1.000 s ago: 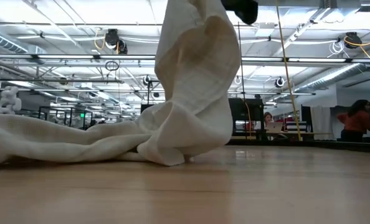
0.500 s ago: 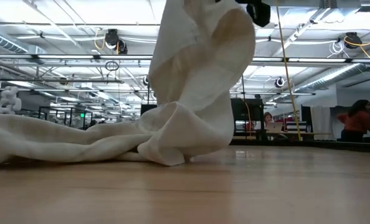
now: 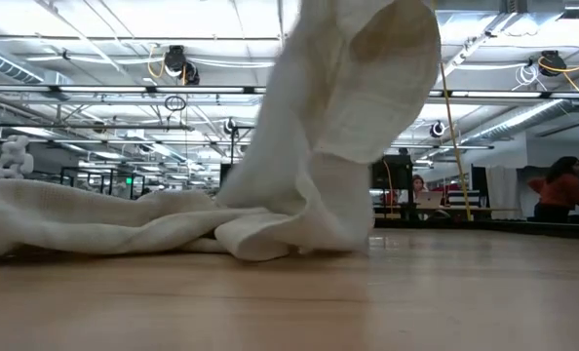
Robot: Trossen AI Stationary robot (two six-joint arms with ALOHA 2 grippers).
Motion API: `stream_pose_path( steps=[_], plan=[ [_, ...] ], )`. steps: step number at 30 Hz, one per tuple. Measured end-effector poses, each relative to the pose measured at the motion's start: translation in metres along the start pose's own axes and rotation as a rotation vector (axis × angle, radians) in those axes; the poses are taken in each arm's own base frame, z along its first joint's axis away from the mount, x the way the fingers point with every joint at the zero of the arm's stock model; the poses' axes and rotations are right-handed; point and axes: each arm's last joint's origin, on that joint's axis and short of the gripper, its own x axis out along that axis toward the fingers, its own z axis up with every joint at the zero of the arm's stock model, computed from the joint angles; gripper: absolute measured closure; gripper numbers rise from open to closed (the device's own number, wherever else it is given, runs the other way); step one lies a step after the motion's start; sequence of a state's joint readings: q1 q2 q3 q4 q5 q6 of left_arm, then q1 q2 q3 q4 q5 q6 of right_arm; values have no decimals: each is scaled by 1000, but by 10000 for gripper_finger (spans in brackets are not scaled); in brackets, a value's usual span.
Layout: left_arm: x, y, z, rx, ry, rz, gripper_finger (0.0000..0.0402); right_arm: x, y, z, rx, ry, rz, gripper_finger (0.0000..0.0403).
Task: Roll towel
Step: Roll the towel
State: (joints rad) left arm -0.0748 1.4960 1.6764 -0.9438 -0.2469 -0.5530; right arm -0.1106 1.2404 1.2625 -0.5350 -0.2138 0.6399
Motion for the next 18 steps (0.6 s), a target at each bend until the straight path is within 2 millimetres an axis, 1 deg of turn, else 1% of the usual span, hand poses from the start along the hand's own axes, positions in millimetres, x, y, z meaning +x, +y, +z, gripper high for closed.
stream_pose_path(
  steps=[3, 4, 6, 8, 10, 11, 13, 16, 18],
  plan=[
    [-2, 19, -18, 53, 210, 155, 216, -2, -6, 4, 33, 3, -4, 401],
    [-2, 24, -20, 50, 249, 184, 205, -3, -8, 5, 49, 6, 0, 401],
    [-2, 27, -19, 21, 273, 172, 185, -4, -13, 6, 87, 22, -2, 401],
    [0, 20, -16, 10, 230, 106, 170, -6, -18, 8, 126, 34, -11, 401],
    [0, 8, -12, 17, 145, 47, 158, -7, -22, 9, 157, 42, -22, 401],
    [4, 2, -11, 21, 96, 30, 153, -8, -25, 10, 171, 41, -25, 401],
    [17, -9, -12, 14, 20, 0, 146, -9, -28, 12, 191, 35, -34, 401],
    [48, -21, -27, -4, 7, -14, 141, -13, -32, 15, 209, 28, -23, 401],
    [65, -29, -40, -9, 6, -21, 141, -15, -35, 17, 233, 27, -17, 401]
  ],
)
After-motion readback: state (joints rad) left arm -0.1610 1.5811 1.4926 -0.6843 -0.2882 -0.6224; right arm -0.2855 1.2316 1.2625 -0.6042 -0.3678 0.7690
